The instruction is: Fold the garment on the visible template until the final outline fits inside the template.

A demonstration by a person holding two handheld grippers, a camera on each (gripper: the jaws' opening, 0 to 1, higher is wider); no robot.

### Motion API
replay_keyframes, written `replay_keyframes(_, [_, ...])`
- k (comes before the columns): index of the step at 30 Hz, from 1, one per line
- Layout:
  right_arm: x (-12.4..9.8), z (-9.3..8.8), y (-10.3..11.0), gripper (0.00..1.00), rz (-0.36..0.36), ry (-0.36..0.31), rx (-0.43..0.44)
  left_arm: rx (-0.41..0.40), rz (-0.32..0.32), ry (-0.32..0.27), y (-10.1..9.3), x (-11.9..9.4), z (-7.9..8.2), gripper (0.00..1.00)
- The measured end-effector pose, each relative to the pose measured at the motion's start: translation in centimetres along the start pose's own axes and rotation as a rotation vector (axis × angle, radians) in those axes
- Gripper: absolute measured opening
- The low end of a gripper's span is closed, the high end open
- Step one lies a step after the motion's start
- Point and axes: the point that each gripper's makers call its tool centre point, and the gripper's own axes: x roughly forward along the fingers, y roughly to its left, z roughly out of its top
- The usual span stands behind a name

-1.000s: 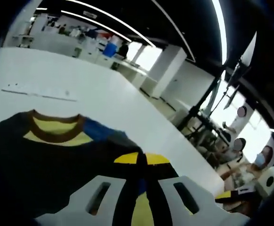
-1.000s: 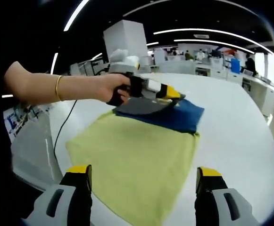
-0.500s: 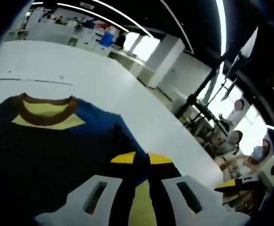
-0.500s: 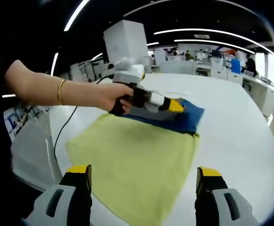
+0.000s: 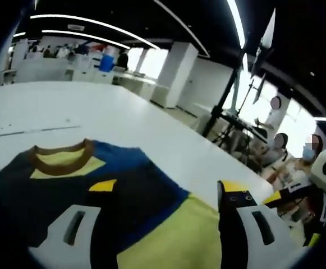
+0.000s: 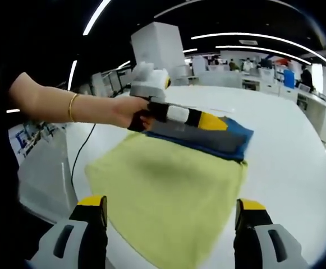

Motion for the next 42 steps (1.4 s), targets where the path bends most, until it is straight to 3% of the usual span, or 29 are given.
replay_keyframes(7, [0.2,0.4,0.4,0.96,0.034,0.017,-0.049,0.079,0.016,0.009,0.4,-2.6,-0.2,0.92])
replay_keyframes(17, [0.4,0.8,1.5,0.96,0.105,0.048,-0.101,0.158,0.018,0.03,0.0,-6.9,-0.7,0.99])
replay_keyframes(27, [-0.3,0.0,2.6,0.94,0.143,0.098,-0.162,0.216,-0.002,0.058,-0.9,-11.9,-2.6,0.99])
replay_keyframes(32, [-0.5,-0.7,2.7,0.92,0.148,0.117,-0.176,0.256,0.029,0.104,-0.8,-13.6,-4.3,0.96])
replay_keyframes(37, [-0.6,-1.4,3.2,0.89,0.159,0.13,-0.185,0.288,0.013,0.121,-1.7,-15.1,-5.5,0.93])
replay_keyframes(42, [-0.6,-2.2,3.6,0.85,0.168,0.154,-0.198,0.291,0.012,0.183,-2.2,-16.7,-7.7,0.88])
